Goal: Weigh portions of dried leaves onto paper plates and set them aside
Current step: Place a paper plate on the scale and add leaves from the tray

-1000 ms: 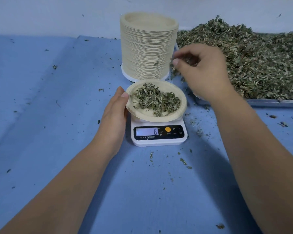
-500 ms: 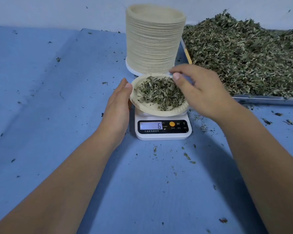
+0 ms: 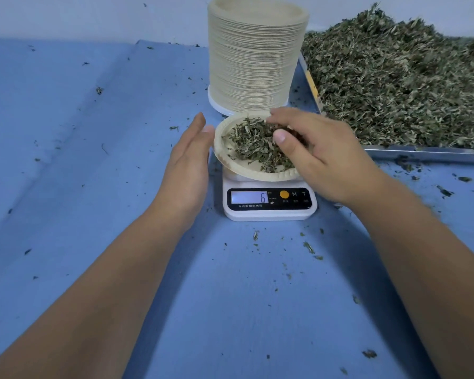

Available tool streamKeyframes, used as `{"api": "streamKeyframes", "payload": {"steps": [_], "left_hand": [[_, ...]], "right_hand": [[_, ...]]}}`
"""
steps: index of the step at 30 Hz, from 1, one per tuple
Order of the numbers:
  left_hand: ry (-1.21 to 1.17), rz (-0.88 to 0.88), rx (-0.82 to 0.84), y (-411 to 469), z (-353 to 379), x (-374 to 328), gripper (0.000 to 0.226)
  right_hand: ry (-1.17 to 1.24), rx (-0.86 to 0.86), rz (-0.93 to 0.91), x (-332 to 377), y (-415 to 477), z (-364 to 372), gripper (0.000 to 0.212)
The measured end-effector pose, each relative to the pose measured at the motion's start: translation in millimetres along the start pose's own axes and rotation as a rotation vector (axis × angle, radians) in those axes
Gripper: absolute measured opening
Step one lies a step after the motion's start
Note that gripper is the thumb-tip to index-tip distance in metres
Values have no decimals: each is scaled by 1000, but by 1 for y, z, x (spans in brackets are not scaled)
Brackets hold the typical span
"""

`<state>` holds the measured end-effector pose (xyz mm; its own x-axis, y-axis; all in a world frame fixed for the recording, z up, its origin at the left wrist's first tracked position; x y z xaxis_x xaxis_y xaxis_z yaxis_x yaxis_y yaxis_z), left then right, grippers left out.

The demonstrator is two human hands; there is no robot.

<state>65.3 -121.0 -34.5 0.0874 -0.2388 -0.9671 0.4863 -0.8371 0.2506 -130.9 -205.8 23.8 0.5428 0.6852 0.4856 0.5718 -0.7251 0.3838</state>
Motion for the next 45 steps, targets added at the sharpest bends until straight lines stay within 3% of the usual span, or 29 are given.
{"api": "streamKeyframes", "payload": {"steps": [3, 11, 15, 20, 25, 29, 32, 36, 39, 45], "left_hand": [[10, -3, 13, 0, 1, 0, 92], [33, 7, 77, -3, 4, -2, 97], [40, -17, 78, -5, 6, -6, 96], [88, -13, 113, -7, 7, -7, 77], [95, -42, 85, -7, 8, -8, 77], [-90, -131, 8, -9, 11, -6, 79], [-203, -170, -14, -8, 13, -7, 77], [-251, -188, -28, -8, 17, -9, 56], [-254, -173, -67, -6, 14, -11, 59], [-336, -185, -378, -4, -8, -22, 45]], "right_hand": [[-27, -124, 21, -9, 2, -9, 39], [-157, -300, 303, -55, 7, -32, 31], [-317, -211, 430, -70, 8, -34, 29], [-410, -71, 491, -68, 7, -29, 29], [-380, -128, 472, -62, 6, -32, 29], [-301, -249, 318, -45, 6, -32, 28], [-299, -230, 251, -33, 5, -24, 34], [-249, -190, 250, -26, 4, -18, 30], [-199, -206, 248, -19, 3, -16, 27], [-15, -194, 220, -1, 2, -6, 24]]}}
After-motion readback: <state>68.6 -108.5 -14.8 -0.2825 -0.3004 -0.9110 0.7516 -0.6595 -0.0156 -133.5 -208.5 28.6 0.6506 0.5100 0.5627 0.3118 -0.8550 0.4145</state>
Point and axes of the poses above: each hand's wrist, its own y-axis towards the middle knuckle, its own z-axis out of the palm, x = y × z, the point moved 4 cm from there along y, towards the middle knuckle, and after that the axes turned 12 degrees about z, right-handed, at the moved point
